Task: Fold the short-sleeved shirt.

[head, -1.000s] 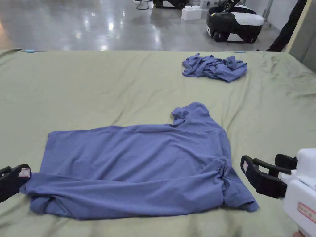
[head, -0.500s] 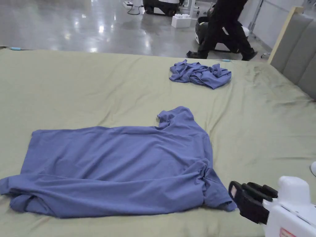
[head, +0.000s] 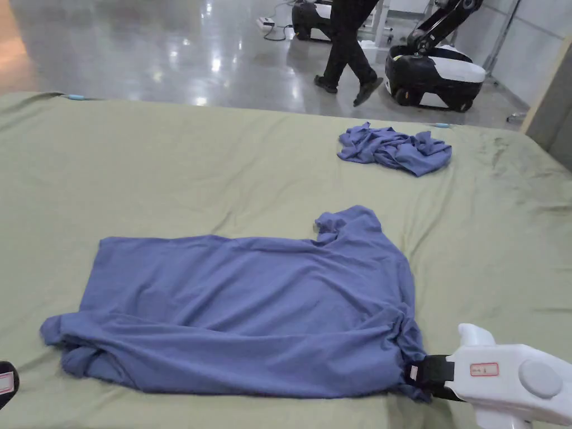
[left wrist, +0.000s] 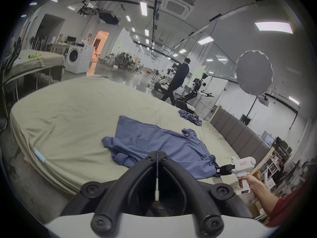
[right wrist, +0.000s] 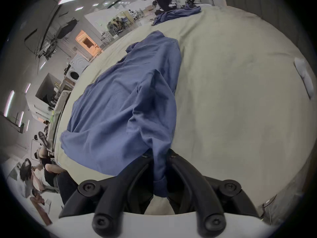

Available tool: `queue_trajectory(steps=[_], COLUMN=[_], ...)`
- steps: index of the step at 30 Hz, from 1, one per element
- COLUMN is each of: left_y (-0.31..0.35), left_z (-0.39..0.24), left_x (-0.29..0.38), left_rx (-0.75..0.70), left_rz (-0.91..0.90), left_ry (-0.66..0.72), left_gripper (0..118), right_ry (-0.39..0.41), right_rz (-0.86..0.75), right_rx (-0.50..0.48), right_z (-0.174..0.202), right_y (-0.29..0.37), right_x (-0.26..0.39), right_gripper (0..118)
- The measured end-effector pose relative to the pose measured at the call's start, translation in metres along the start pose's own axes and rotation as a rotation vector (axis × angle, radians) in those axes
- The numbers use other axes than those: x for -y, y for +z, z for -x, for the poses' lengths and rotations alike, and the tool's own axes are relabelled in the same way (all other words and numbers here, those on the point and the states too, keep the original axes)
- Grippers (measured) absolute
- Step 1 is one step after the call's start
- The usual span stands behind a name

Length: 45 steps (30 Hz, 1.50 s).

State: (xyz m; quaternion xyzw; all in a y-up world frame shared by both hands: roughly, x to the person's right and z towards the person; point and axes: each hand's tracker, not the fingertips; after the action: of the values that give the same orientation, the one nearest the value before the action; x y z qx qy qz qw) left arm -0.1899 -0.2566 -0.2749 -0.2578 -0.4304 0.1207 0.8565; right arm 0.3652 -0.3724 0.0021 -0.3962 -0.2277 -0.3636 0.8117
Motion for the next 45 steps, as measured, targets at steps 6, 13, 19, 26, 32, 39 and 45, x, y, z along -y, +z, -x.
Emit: queue_trajectory(steps=[6,13,19,26,32,39,45], left_y=[-0.077,-0.18,-0.207,-0.192,-0.156,-0.116,-0.089], left_z=[0.047,0.092,0.085,0.08,0.094,0.08,0.092], left_x=[-0.02,0.001,0.019,0.006,0.0,-0.003,0.001], left_rx=[-0.057,-0.19,-0.257,-0.236,-0.133,-0.073,-0.085], left_rz=[0.229,0.56,0.626,0.57,0.502,0.462,0.469], left_ry=[0.053,0.076,-0.089,-0.175,0.011,0.072,0.104], left_gripper=[101,101,69,12,12,12,11], right_ry=[0.038,0.046,0.023,0.061,0.068,0.051,0.026], right_rz=[-0.048,-0.038,-0.035,-0.037,-0.096,-0.144,-0.075], right_rx=[-0.005,-0.008,-0.012,0.007,0.005,-0.033,-0.061], right_z=[0.002,0.017,0.018,0.025,0.029,0.027,0.011], right_y=[0.012,0.018,0.017,0.019,0.042,0.079,0.086], right_x=[0.0,0.004,0.003,0.004,0.012,0.021,0.035], right_gripper=[12,12,12,12,12,12,12])
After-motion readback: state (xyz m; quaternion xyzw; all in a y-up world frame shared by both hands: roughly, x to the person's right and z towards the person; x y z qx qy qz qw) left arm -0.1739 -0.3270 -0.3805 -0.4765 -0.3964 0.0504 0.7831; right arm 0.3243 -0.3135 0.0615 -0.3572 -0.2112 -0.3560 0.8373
